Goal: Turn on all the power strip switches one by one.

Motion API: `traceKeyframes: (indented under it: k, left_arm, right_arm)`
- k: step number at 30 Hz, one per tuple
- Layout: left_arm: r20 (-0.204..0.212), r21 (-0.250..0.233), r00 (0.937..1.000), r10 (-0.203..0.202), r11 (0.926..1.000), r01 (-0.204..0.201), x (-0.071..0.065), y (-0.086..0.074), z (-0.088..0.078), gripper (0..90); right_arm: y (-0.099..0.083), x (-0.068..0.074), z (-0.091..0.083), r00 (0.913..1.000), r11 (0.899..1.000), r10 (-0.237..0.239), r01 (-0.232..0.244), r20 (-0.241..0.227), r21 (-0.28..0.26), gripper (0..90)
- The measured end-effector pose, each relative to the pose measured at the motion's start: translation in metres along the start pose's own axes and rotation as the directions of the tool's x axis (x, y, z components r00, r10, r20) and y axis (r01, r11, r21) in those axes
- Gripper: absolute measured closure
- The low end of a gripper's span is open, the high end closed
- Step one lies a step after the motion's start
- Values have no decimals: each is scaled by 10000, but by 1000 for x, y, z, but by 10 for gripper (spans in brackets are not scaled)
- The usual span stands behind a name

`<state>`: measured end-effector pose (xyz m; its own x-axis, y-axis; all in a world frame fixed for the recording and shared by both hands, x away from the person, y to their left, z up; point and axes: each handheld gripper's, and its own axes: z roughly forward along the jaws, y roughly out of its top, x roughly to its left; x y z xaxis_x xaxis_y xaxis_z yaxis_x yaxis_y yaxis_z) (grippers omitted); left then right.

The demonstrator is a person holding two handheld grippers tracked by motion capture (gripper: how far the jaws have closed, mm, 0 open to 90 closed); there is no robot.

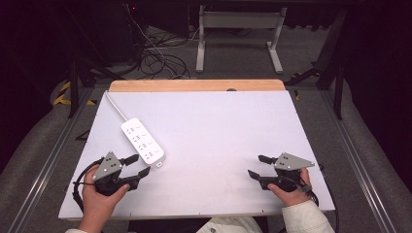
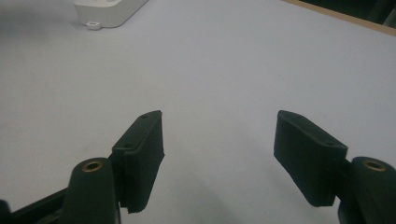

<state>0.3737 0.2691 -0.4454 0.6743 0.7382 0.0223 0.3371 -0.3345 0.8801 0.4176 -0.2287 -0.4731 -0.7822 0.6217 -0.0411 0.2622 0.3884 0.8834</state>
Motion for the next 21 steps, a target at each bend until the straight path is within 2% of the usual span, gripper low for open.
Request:
traceKeyframes:
  k: [13,14,21]
  left_arm:
    - [411,253,9991,88,9996,-98,2,20,8,438]
    - [467,241,9989,-45,9997,33,2,21,9,444]
    - [589,400,9982,69,9992,-93,6,30,16,495]
  right_arm:
    - [-1,0,1,10000,10000,22,-22,-30,50,332]
    - [-1,0,1,10000,10000,23,-23,-29,45,331]
    - [-1,0,1,10000,10000,24,-24,-40,48,326]
